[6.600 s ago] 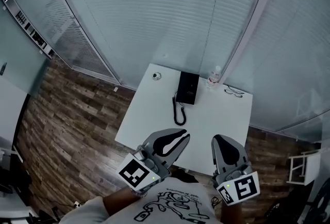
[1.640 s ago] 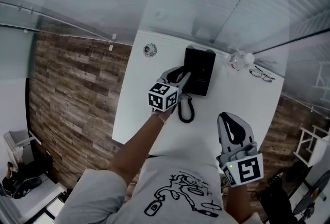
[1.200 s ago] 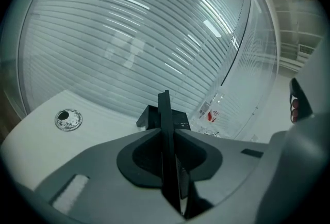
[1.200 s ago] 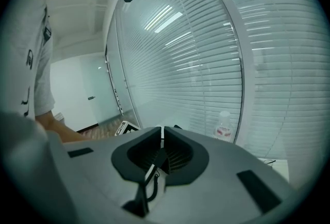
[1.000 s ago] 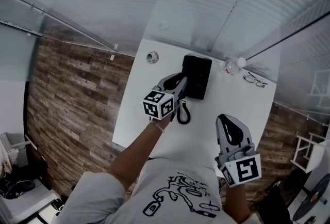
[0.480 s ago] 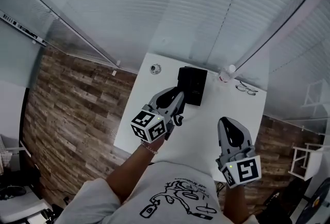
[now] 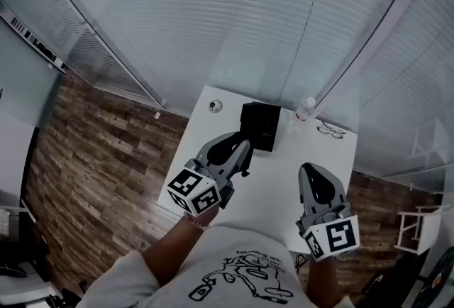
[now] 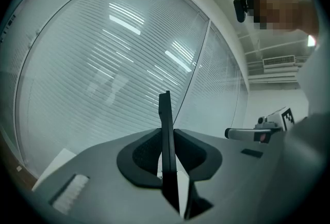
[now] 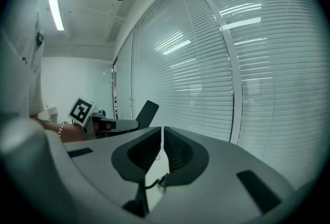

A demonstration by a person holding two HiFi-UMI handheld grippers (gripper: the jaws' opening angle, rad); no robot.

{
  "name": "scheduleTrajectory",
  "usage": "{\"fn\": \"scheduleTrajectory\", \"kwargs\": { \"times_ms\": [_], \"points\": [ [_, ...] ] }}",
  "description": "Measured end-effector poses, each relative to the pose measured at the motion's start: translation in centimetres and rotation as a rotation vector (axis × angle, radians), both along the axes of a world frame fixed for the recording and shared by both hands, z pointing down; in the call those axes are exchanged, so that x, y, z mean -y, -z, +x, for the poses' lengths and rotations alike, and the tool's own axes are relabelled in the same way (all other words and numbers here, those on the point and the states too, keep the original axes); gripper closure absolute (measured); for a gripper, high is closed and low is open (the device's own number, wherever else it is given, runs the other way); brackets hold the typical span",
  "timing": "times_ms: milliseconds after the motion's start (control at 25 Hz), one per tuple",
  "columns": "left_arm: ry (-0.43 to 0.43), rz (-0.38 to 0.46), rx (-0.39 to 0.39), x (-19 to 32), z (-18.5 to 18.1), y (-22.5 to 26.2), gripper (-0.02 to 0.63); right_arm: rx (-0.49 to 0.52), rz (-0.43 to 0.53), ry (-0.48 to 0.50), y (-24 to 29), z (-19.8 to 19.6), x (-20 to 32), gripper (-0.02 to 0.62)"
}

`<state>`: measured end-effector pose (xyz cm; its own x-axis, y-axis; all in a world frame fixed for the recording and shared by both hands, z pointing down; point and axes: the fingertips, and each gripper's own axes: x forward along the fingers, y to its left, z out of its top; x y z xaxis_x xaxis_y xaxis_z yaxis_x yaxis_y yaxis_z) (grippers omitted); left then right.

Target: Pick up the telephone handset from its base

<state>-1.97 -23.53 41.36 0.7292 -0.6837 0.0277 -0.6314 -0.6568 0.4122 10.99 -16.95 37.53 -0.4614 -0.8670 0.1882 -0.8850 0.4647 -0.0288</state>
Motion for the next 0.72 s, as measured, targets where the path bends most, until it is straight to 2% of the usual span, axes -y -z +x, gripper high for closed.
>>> {"fn": "scheduleTrajectory", "kwargs": {
  "times_ms": [720],
  "points": [
    [-0.07, 0.144, -0.08, -8.3, -0.2, 9.6, 0.537, -0.011, 0.066, -0.014, 5.1, -0.2, -4.8, 0.583]
  ]
}}
